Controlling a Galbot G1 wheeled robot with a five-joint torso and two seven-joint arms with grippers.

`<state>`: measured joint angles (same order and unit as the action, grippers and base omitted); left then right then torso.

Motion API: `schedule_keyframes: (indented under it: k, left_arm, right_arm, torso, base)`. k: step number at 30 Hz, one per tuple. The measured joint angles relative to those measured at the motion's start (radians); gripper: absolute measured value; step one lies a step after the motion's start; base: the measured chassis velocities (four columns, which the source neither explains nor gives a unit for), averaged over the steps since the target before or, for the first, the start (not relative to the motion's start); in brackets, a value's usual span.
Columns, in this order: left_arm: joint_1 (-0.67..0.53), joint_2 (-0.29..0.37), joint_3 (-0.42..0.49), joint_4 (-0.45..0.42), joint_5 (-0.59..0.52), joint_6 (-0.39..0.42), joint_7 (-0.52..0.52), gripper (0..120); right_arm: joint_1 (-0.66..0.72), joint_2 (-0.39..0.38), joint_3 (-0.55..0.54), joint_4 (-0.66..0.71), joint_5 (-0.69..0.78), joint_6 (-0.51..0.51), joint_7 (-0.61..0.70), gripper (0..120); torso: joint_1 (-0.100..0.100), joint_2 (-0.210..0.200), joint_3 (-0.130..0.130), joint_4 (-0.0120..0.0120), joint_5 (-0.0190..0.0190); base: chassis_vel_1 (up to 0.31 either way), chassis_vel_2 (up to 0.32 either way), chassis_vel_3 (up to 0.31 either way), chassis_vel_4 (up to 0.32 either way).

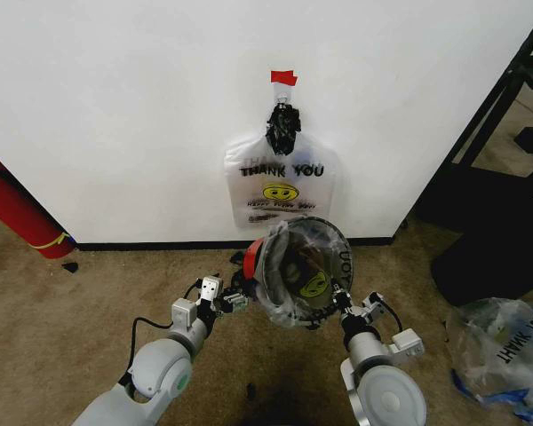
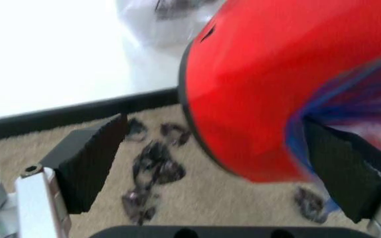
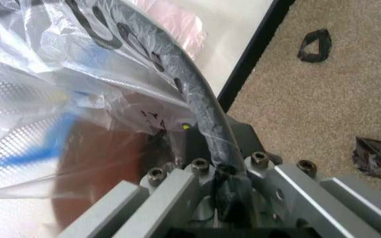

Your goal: Pick up the garbage bag from the wall and place it over the trash bin.

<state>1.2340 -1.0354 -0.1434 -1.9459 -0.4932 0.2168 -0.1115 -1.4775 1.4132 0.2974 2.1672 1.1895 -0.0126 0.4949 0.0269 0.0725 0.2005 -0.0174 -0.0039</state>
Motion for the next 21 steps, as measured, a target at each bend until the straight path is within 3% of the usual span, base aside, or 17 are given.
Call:
schedule_keyframes:
  k: [5, 8, 16, 21]
  left_arm:
    - [0.03, -0.002, -0.021, -0.003, 0.102, -0.118, 0.06, 98]
    - [0.038, -0.002, -0.028, 0.004, 0.175, -0.146, 0.066, 98]
    - [0.094, 0.012, -0.045, -0.022, 0.263, -0.143, 0.061, 100]
    - [0.145, 0.001, -0.074, -0.077, 0.272, -0.078, 0.015, 100]
  right_arm:
    - [0.028, 0.018, 0.011, -0.035, 0.003, -0.001, 0.003, 0]
    - [0.041, 0.028, 0.022, -0.055, 0.004, -0.001, 0.003, 0]
    - [0.075, 0.056, 0.045, -0.106, 0.007, -0.001, -0.001, 0]
    - [0.086, 0.068, 0.054, -0.124, 0.012, 0.0, -0.002, 0]
  torso:
    - [0.0, 0.0, 0.0, 0.0001, -0.0001]
    - [0.0, 0.0, 0.0, 0.0003, 0.0]
    - [0.0, 0.0, 0.0, 0.0002, 0.0]
    - [0.0, 0.0, 0.0, 0.0002, 0.0]
  base:
    - [0.0, 0.0, 0.0, 0.0]
    - [0.0, 0.0, 0.0, 0.0]
    - [0.0, 0.0, 0.0, 0.0]
    - [0.0, 0.0, 0.0, 0.0]
